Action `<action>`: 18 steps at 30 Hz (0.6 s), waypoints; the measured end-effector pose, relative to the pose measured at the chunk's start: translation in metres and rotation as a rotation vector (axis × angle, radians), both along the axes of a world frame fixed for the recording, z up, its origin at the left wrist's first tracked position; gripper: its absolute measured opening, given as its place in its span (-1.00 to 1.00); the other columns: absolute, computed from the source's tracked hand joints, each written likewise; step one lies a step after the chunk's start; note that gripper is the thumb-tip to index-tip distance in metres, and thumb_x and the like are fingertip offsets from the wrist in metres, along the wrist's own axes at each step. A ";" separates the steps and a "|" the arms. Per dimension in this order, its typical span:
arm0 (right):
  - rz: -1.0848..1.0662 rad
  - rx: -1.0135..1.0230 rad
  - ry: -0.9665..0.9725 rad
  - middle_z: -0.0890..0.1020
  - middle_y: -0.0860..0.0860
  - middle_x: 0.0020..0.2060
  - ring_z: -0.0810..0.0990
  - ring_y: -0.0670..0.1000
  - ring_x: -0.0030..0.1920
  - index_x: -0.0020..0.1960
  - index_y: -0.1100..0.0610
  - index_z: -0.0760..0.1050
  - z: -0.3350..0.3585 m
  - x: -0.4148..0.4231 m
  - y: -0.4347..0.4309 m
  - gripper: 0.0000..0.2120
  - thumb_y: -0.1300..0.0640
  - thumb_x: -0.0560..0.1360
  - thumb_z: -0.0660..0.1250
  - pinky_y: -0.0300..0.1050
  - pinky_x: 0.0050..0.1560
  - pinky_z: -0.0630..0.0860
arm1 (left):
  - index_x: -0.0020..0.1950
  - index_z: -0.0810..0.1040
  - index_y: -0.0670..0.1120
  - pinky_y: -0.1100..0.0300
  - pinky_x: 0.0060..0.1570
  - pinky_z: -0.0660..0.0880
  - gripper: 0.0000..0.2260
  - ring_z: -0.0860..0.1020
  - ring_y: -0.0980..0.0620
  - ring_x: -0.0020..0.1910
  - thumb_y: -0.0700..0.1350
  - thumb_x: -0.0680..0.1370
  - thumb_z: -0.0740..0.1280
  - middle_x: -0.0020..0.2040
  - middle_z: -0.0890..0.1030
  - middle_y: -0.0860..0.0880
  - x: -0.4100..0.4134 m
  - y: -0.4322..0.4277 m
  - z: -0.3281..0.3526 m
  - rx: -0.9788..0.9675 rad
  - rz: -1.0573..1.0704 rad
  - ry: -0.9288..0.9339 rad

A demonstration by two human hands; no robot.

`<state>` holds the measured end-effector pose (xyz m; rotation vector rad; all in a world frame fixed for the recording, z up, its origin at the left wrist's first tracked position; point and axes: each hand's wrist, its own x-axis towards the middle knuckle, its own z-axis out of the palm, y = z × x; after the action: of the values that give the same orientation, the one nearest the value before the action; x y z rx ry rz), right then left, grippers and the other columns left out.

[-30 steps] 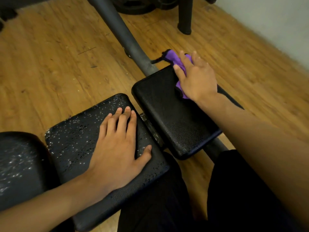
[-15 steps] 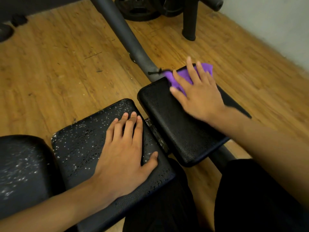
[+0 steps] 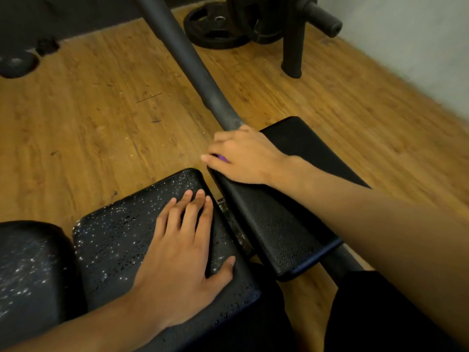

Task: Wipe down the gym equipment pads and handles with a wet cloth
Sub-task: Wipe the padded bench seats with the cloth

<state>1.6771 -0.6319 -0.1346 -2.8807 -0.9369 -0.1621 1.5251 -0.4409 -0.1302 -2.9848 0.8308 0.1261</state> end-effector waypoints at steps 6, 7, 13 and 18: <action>-0.249 0.010 0.051 0.51 0.00 -0.15 0.57 0.13 -0.11 -0.12 0.06 0.58 0.006 0.029 -0.083 -0.41 -0.29 0.65 -0.07 -0.04 -0.19 0.40 | 0.58 0.32 -0.28 -0.14 0.55 0.10 -0.15 0.27 -0.25 0.58 0.36 0.53 0.15 0.55 0.36 -0.22 0.002 -0.001 -0.001 -0.001 -0.004 -0.001; -0.313 -0.005 0.047 0.51 0.01 -0.18 0.57 0.12 -0.13 -0.17 0.07 0.55 0.006 0.031 -0.086 -0.38 -0.33 0.63 -0.08 -0.05 -0.21 0.39 | 0.58 0.32 -0.28 -0.15 0.54 0.11 -0.15 0.28 -0.25 0.58 0.36 0.53 0.15 0.54 0.37 -0.22 0.002 -0.001 -0.001 -0.006 -0.002 0.002; -0.163 -0.092 -0.038 0.63 0.12 0.02 0.60 0.19 0.06 0.01 0.15 0.64 0.000 0.006 0.024 -0.41 -0.18 0.71 -0.06 0.04 0.02 0.40 | 0.58 0.32 -0.28 -0.15 0.55 0.10 -0.17 0.26 -0.25 0.59 0.33 0.53 0.16 0.56 0.35 -0.23 0.004 -0.001 -0.001 -0.037 0.008 0.016; -0.153 0.002 0.151 0.61 0.08 -0.20 0.59 0.12 -0.15 -0.23 0.05 0.54 0.006 0.021 -0.019 -0.40 -0.28 0.67 -0.06 0.08 -0.06 0.56 | 0.57 0.34 -0.28 -0.15 0.54 0.11 -0.17 0.27 -0.24 0.58 0.32 0.54 0.16 0.55 0.36 -0.22 0.004 0.002 -0.002 -0.046 0.000 0.019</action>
<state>1.6977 -0.6514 -0.1281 -2.9127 -0.6907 0.0422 1.5288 -0.4386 -0.1325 -3.0308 0.8478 0.1374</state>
